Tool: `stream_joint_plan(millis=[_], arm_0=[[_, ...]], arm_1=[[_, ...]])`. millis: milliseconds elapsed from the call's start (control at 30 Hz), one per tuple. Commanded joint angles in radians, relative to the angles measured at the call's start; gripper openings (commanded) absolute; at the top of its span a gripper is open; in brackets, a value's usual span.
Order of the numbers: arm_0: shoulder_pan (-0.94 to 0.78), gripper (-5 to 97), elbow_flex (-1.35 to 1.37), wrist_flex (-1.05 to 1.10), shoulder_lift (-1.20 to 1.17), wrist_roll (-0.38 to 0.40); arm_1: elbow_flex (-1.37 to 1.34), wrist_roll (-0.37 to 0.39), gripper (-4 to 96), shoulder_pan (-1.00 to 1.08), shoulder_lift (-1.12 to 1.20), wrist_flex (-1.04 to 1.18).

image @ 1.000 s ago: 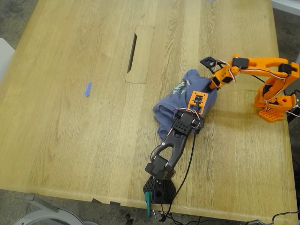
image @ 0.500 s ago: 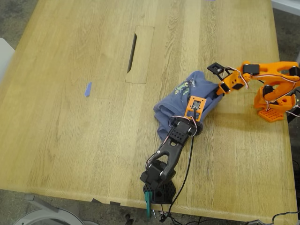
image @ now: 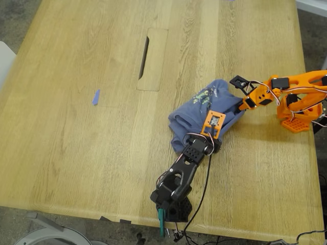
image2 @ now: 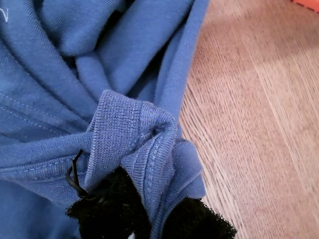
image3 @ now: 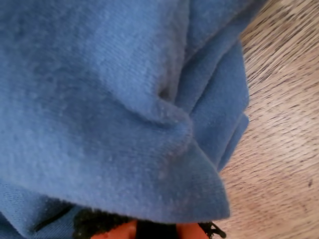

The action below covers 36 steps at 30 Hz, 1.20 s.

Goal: Fold a T-shirt

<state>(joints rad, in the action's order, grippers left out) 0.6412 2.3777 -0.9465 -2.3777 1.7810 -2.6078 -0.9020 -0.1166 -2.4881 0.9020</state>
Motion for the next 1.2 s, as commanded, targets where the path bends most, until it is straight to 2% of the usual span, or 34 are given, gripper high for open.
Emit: stream_joint_plan(millis=[0,167,600,767,900,1067,1167], arm_0=[[0.020,0,0.026,0.015,-0.077,-0.003],[0.018,0,0.066,0.035,-0.097,-0.021],[0.040,21,0.101,0.043,-0.115,-0.071],[0.043,28,0.127,0.035,-0.138,-0.074],[0.043,33,0.130,0.028,-0.144,-0.081],[0.044,39,0.121,0.005,-0.150,-0.091],[0.044,42,0.115,-0.017,-0.164,-0.097]], arm_1=[[-0.035,-0.025,-0.1,-0.006,-0.052,-0.029],[-0.150,-0.072,-0.1,-0.017,-0.132,-0.109],[-0.334,-0.212,0.0,-0.095,-0.351,-0.087],[-0.360,-0.281,0.1,-0.089,-0.426,-0.023],[-0.377,-0.319,9.3,-0.095,-0.492,0.052],[-0.380,-0.377,5.8,-0.123,-0.591,0.219],[-0.387,-0.417,7.6,-0.146,-0.667,0.316]])
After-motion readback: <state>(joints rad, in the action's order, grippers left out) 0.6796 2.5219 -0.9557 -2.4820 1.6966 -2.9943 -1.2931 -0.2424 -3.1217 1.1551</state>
